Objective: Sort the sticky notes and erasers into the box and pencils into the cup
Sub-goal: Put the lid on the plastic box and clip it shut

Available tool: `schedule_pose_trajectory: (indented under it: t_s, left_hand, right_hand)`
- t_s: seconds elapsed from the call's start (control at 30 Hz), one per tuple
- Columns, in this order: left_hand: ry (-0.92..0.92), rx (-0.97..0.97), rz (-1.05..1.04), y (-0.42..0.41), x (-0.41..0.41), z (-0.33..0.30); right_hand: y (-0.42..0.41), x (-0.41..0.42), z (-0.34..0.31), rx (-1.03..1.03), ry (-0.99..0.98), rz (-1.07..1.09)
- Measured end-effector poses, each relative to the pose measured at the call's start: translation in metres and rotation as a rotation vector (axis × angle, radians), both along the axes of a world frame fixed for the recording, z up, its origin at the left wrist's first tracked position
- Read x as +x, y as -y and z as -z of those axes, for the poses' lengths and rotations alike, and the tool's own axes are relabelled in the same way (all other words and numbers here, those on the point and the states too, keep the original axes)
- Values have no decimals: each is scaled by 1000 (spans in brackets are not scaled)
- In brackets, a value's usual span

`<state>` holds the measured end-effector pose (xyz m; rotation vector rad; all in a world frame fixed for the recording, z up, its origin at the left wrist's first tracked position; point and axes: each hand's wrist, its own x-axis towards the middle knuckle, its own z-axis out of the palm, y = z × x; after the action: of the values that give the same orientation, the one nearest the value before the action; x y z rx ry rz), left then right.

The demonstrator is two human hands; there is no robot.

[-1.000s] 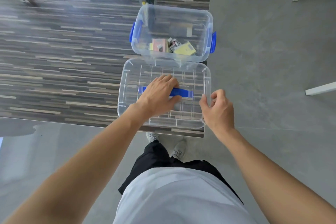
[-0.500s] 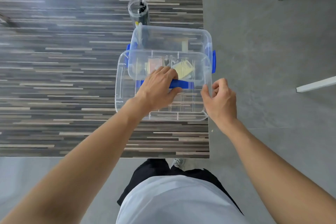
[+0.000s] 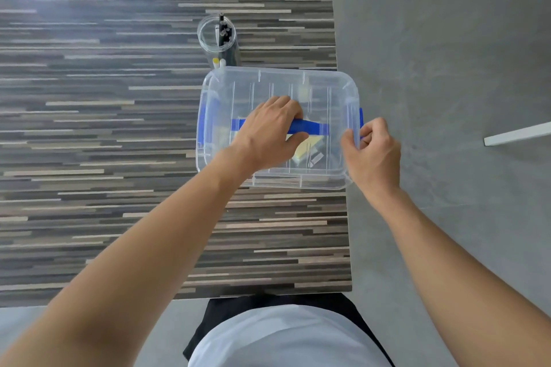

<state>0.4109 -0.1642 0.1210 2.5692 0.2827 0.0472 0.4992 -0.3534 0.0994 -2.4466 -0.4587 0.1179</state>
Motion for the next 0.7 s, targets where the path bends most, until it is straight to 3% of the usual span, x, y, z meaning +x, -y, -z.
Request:
schedule_pose_trajectory:
  t_s: [0.4, 0.7]
  left_hand:
    - [15, -34, 5, -8, 18, 18]
    - [128, -4, -25, -4, 11, 29]
  right_hand:
    - [-7, 18, 12, -5, -20, 27]
    - [-8, 13, 15, -5, 0, 24]
